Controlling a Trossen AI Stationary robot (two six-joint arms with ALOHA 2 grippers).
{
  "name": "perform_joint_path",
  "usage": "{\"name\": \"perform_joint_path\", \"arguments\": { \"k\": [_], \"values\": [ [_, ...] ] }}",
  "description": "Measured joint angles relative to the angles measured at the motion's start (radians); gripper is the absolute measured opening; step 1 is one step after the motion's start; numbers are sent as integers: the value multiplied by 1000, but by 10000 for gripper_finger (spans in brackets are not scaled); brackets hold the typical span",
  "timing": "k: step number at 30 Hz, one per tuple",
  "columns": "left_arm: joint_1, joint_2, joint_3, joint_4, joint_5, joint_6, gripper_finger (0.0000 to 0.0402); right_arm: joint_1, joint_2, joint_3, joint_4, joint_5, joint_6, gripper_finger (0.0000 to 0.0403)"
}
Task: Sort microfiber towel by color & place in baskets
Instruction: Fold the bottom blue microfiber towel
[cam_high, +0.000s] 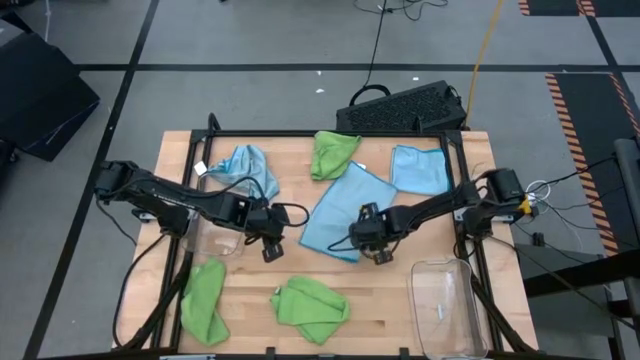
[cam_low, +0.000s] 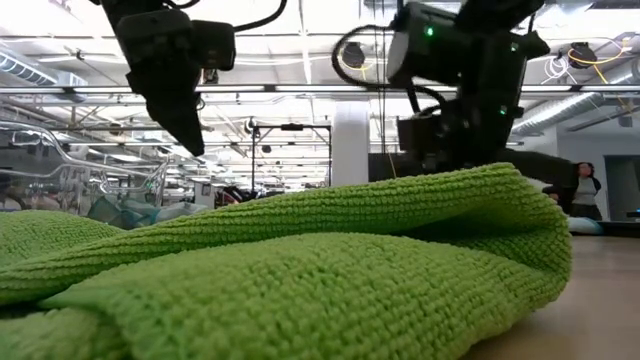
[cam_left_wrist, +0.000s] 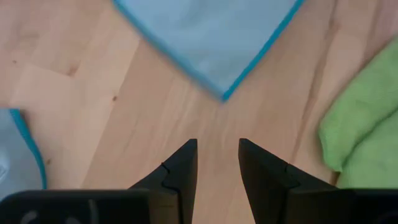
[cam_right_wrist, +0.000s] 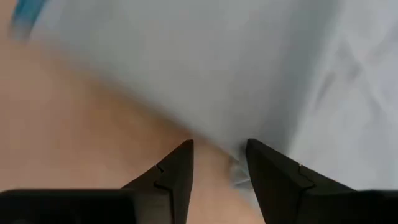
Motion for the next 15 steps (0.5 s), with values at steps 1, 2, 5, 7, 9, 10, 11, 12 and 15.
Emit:
{"name": "perform_joint_path", "arguments": {
  "k": [1,2,5,7,9,10,11,12,15],
  "values": [
    [1,0,0,0,-2,-7,118,-4,-15,0,29,0,4,141],
    [0,0,0,0,-3,-11,118,-6,-30,3,69,1,8,141],
    [0,0,0,0,-5,-25,118,-4,-54,6,179,-36,5,141],
    [0,0,0,1,-9,-26,118,-5,-43,4,265,-84,17,141],
    [0,0,0,1,-10,-27,118,-8,-13,4,358,-112,43,141],
    [0,0,0,1,-10,-29,118,-8,5,5,390,-113,53,141],
    [0,0,0,1,-10,-32,118,-7,21,5,403,-117,63,141],
    [0,0,0,1,-10,-37,118,-4,38,4,409,-132,73,141],
    [-1,0,0,-6,-2,-66,118,17,65,4,413,-167,122,141]
  ]
}}
